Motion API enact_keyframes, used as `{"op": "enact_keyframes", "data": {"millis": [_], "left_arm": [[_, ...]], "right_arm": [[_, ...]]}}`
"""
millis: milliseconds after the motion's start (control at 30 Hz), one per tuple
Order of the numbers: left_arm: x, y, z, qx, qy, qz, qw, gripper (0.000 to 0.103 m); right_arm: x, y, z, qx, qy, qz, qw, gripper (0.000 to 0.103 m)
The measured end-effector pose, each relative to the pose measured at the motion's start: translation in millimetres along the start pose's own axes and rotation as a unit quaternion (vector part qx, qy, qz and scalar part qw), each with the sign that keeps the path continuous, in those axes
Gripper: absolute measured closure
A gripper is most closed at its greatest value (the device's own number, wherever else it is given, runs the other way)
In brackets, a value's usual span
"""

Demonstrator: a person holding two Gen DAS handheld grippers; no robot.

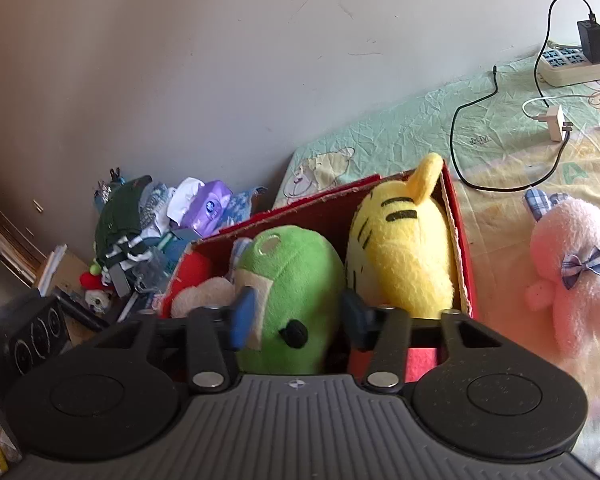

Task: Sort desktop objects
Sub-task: 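Lower the green plush into the red box beside the tiger plush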

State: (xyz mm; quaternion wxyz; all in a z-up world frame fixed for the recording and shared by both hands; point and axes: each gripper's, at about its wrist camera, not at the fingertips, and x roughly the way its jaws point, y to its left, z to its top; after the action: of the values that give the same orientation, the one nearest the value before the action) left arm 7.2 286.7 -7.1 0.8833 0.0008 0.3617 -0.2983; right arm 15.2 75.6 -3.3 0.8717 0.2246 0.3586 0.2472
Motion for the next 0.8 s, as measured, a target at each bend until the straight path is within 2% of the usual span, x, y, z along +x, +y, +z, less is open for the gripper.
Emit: {"op": "enact_keyframes", "data": {"millis": [133, 267, 433, 533, 800], "left_arm": [[1.0, -3.5, -1.9, 0.012, 0.008, 0.008, 0.9999, 0.002], [1.3, 5.5, -4.9, -0.010, 0.015, 0.006, 0.9998, 0.002], [-1.6, 8.0, -3.8, -0.010, 0.010, 0.014, 0.9998, 0.002], [-4.8, 9.0, -1.6, -0.012, 0.007, 0.015, 0.9998, 0.002], [3.6, 7.2, 2.1, -0.013, 0.044, 0.060, 0.9972, 0.002]], "right_arm": [[6.4, 2.2, -1.1, -0.004, -0.003, -0.005, 1.000, 0.066], [14.7, 0.9, -4.5, -0.013, 0.004, -0.012, 1.000, 0.068], [20.0, 1.1, -9.0, -0.034, 0.012, -0.017, 0.999, 0.067], [18.8, -4.9, -10.8, -0.019, 0.011, -0.012, 1.000, 0.063], [15.6, -6.0, -15.4, -0.028, -0.004, -0.002, 1.000, 0.063]]}}
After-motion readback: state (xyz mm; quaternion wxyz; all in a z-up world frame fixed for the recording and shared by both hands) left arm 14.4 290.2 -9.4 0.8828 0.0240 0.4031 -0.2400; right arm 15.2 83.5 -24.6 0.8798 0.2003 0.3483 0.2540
